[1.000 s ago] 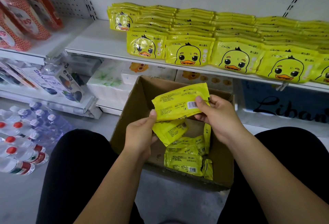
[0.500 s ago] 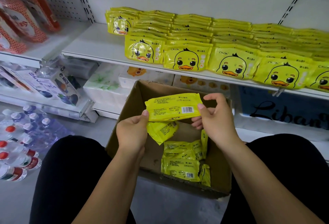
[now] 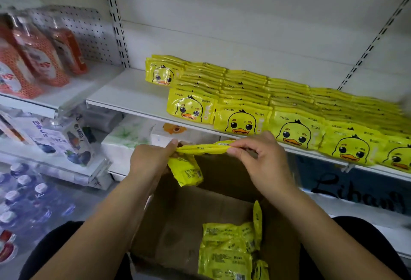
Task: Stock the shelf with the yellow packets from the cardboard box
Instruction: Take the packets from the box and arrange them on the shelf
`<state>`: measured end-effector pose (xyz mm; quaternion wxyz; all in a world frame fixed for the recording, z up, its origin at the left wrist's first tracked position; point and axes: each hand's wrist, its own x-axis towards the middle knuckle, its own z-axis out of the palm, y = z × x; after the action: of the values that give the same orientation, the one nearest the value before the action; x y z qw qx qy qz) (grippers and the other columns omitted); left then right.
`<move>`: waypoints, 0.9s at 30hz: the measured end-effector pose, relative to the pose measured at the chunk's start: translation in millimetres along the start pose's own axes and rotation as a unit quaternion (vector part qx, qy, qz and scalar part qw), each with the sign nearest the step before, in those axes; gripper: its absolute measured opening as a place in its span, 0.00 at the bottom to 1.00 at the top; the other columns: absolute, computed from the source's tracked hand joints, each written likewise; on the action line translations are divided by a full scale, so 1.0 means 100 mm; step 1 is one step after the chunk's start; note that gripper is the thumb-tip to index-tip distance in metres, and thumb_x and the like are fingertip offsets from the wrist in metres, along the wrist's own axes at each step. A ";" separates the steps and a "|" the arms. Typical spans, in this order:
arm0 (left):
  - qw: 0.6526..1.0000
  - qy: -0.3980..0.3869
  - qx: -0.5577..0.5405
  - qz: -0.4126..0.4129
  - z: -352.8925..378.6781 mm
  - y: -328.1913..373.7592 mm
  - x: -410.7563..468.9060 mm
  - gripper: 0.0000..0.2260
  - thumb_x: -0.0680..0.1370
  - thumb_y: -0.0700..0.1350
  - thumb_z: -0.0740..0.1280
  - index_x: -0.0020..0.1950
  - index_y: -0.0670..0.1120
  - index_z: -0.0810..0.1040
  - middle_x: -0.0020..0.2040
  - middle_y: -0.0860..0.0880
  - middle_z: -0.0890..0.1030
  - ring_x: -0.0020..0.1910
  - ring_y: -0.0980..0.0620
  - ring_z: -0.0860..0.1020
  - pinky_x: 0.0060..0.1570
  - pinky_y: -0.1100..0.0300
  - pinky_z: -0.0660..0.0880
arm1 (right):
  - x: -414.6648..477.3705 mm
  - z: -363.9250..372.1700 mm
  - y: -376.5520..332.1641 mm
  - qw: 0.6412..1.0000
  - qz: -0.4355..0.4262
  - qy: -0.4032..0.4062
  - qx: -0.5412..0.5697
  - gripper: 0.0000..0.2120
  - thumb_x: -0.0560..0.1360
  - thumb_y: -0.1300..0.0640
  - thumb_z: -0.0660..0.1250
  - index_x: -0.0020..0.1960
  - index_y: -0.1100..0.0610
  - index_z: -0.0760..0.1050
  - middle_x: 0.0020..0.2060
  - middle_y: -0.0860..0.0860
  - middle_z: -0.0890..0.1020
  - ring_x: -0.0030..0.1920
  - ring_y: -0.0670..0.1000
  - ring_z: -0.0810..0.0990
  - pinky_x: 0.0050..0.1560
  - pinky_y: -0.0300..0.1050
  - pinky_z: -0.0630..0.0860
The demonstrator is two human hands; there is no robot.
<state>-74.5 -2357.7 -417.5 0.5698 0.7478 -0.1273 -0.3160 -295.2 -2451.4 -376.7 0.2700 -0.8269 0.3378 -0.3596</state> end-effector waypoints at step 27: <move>0.970 0.043 -0.208 0.118 -1.05 0.19 0.61 0.22 0.64 0.70 0.74 0.38 0.51 0.87 0.42 0.38 0.86 0.39 0.45 0.79 0.55 0.36 0.79 | 1.48 1.03 -1.09 0.933 0.173 -0.212 0.232 0.02 0.80 0.63 0.67 0.50 0.57 0.77 0.41 0.51 0.81 0.39 0.49 0.79 0.39 0.48 0.77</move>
<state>40.2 -2315.8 -404.0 0.7513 0.6052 -0.1214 -0.2333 -99.4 -2473.3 -302.5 0.5777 -0.7269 0.3176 -0.1925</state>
